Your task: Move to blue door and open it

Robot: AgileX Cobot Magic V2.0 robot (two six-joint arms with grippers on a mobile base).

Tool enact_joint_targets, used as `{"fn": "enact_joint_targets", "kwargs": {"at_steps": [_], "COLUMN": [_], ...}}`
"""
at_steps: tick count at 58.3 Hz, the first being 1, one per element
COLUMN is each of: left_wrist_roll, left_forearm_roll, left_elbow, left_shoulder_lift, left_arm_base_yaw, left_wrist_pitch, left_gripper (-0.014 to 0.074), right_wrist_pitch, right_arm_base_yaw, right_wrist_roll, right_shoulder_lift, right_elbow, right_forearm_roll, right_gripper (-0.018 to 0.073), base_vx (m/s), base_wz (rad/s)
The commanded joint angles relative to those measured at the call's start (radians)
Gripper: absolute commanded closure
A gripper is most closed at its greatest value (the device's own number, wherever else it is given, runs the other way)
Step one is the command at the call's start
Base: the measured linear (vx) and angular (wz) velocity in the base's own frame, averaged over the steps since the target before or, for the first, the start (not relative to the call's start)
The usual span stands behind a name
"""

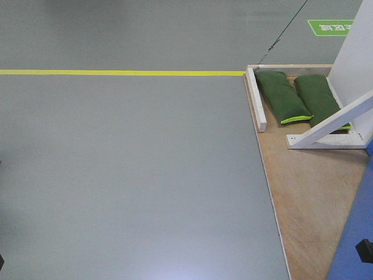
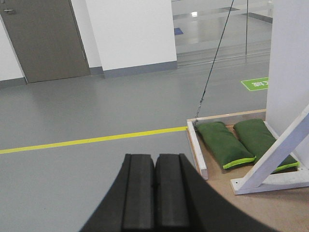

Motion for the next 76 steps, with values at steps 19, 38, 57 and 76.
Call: {"fn": "enact_joint_targets", "kwargs": {"at_steps": [19,38,57,76], "left_wrist_roll": [-0.007,-0.007,-0.007,-0.007], "left_forearm_roll": [-0.002,-0.002,-0.002,-0.002], "left_elbow": [-0.026,-0.026,-0.026,-0.026], "left_shoulder_lift": [-0.012,-0.012,-0.012,-0.012], "left_arm_base_yaw": [-0.006,-0.006,-0.006,-0.006], "left_wrist_pitch": [-0.085,-0.085,-0.085,-0.085], "left_gripper": [0.0524,0.0524,0.0524,0.0524], "right_wrist_pitch": [0.032,0.031,-0.169,-0.276], "right_arm_base_yaw": [0.004,0.004,0.004,0.004], "right_wrist_roll": [-0.009,-0.426,-0.519,0.124], "right_shoulder_lift": [-0.009,-0.009,-0.009,0.050], "right_elbow": [-0.480,-0.715,-0.717,-0.717], "right_forearm_roll": [-0.051,-0.185,0.004,0.340], "right_gripper": [0.0547,0.0547,0.0547,0.0547], "base_vx": [0.00,0.00,0.00,0.00], "base_wz": [0.00,0.00,0.00,0.00]}}
